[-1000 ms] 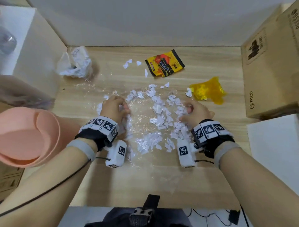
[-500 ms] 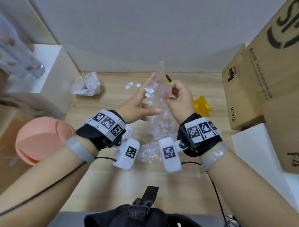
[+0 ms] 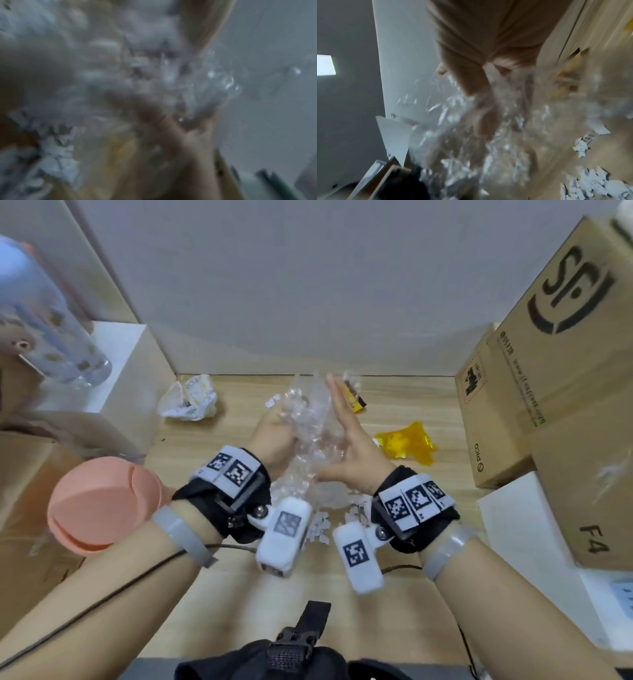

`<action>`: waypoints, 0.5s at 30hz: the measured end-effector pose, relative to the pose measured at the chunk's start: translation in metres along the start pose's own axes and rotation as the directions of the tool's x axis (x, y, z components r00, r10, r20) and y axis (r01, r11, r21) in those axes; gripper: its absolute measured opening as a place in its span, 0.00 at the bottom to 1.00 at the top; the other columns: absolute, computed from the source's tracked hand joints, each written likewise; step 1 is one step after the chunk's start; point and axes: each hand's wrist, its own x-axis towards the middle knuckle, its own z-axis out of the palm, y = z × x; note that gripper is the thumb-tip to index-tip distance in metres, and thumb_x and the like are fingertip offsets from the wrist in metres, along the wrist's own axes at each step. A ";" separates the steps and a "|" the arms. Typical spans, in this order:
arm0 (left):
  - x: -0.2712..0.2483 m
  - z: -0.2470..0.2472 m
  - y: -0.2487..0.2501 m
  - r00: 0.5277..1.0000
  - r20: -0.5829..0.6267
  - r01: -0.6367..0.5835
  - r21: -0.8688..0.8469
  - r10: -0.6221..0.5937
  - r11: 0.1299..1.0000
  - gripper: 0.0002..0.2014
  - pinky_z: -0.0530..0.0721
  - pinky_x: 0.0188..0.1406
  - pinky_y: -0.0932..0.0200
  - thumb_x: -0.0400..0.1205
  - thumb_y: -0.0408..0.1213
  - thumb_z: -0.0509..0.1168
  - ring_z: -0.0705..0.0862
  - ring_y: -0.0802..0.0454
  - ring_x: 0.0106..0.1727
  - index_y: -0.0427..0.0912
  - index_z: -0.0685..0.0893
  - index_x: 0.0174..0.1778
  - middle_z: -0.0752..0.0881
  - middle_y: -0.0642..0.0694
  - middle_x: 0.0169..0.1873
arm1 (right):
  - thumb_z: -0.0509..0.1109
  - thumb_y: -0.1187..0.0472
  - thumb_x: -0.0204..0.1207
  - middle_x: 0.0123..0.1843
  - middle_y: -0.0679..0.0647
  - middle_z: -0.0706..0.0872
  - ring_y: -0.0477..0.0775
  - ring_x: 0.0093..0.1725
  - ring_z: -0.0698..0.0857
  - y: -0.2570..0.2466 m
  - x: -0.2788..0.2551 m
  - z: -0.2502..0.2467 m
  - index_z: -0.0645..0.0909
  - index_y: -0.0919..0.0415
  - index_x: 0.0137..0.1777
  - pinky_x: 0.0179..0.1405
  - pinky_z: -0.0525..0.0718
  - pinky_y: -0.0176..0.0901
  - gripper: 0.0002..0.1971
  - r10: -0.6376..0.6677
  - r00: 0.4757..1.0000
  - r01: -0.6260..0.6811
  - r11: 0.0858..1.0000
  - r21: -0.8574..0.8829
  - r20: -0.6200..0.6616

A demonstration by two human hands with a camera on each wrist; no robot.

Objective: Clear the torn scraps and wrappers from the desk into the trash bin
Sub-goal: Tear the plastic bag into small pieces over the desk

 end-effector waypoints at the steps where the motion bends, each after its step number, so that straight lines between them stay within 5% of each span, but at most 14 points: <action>1: -0.003 0.003 -0.002 1.000 0.002 0.000 0.112 0.000 0.994 0.11 0.87 0.39 0.60 0.78 0.20 0.57 0.87 0.53 0.38 0.37 0.83 0.46 0.88 0.44 0.38 | 0.75 0.75 0.62 0.78 0.30 0.52 0.43 0.80 0.56 0.001 0.003 0.001 0.52 0.25 0.70 0.65 0.78 0.43 0.52 -0.009 0.999 0.012 0.998 0.057 -0.047; 3: -0.005 0.002 -0.003 0.999 0.030 -0.048 0.297 0.041 0.954 0.15 0.79 0.29 0.71 0.77 0.19 0.57 0.83 0.61 0.31 0.43 0.81 0.38 0.86 0.45 0.38 | 0.72 0.76 0.65 0.72 0.47 0.74 0.52 0.68 0.77 0.006 0.007 0.000 0.73 0.43 0.67 0.49 0.87 0.42 0.35 0.049 0.978 -0.021 0.990 0.136 -0.204; 5: -0.005 -0.008 -0.004 0.996 0.083 -0.063 0.424 0.031 0.903 0.12 0.76 0.41 0.66 0.77 0.28 0.61 0.80 0.57 0.41 0.51 0.81 0.43 0.82 0.43 0.51 | 0.72 0.76 0.66 0.52 0.51 0.86 0.53 0.52 0.84 0.009 0.009 -0.005 0.82 0.49 0.48 0.41 0.88 0.48 0.20 0.117 0.917 -0.054 0.984 0.171 -0.382; 7: -0.008 -0.021 -0.004 0.996 0.042 0.054 0.385 -0.076 0.921 0.12 0.77 0.56 0.53 0.76 0.43 0.65 0.77 0.54 0.59 0.59 0.78 0.55 0.76 0.49 0.63 | 0.72 0.77 0.65 0.41 0.45 0.84 0.48 0.42 0.85 0.013 0.011 -0.011 0.80 0.51 0.41 0.40 0.87 0.44 0.18 0.175 0.851 -0.085 0.976 0.199 -0.496; 9: -0.010 -0.031 -0.007 0.972 0.088 0.198 0.189 -0.217 0.962 0.32 0.80 0.59 0.37 0.65 0.59 0.71 0.68 0.46 0.72 0.67 0.69 0.65 0.66 0.55 0.69 | 0.72 0.74 0.65 0.37 0.49 0.84 0.50 0.39 0.85 0.021 0.017 -0.016 0.80 0.64 0.50 0.38 0.85 0.43 0.13 0.238 0.813 -0.137 0.965 0.223 -0.532; 12: -0.012 -0.026 -0.008 0.916 0.312 0.273 -0.026 -0.251 0.962 0.49 0.85 0.48 0.31 0.50 0.65 0.77 0.63 0.34 0.75 0.77 0.61 0.68 0.56 0.55 0.77 | 0.71 0.65 0.60 0.35 0.55 0.86 0.56 0.37 0.87 0.015 0.027 -0.003 0.72 0.74 0.65 0.34 0.84 0.44 0.30 0.255 0.823 -0.168 0.963 0.211 -0.507; 14: -0.008 -0.016 -0.005 0.919 0.341 0.230 -0.055 -0.198 0.972 0.45 0.86 0.45 0.32 0.56 0.60 0.77 0.77 0.37 0.69 0.74 0.63 0.69 0.71 0.50 0.74 | 0.70 0.68 0.67 0.34 0.51 0.84 0.47 0.35 0.85 0.006 0.028 0.011 0.76 0.72 0.60 0.36 0.82 0.43 0.20 0.165 0.879 -0.138 0.986 0.092 -0.447; 15: -0.004 -0.012 -0.006 0.939 0.300 0.191 -0.049 -0.168 0.980 0.40 0.86 0.45 0.33 0.60 0.56 0.77 0.84 0.43 0.60 0.69 0.66 0.67 0.83 0.50 0.63 | 0.67 0.71 0.70 0.35 0.50 0.83 0.44 0.35 0.84 0.002 0.027 0.016 0.78 0.68 0.54 0.38 0.81 0.41 0.11 0.116 0.910 -0.112 0.993 0.033 -0.397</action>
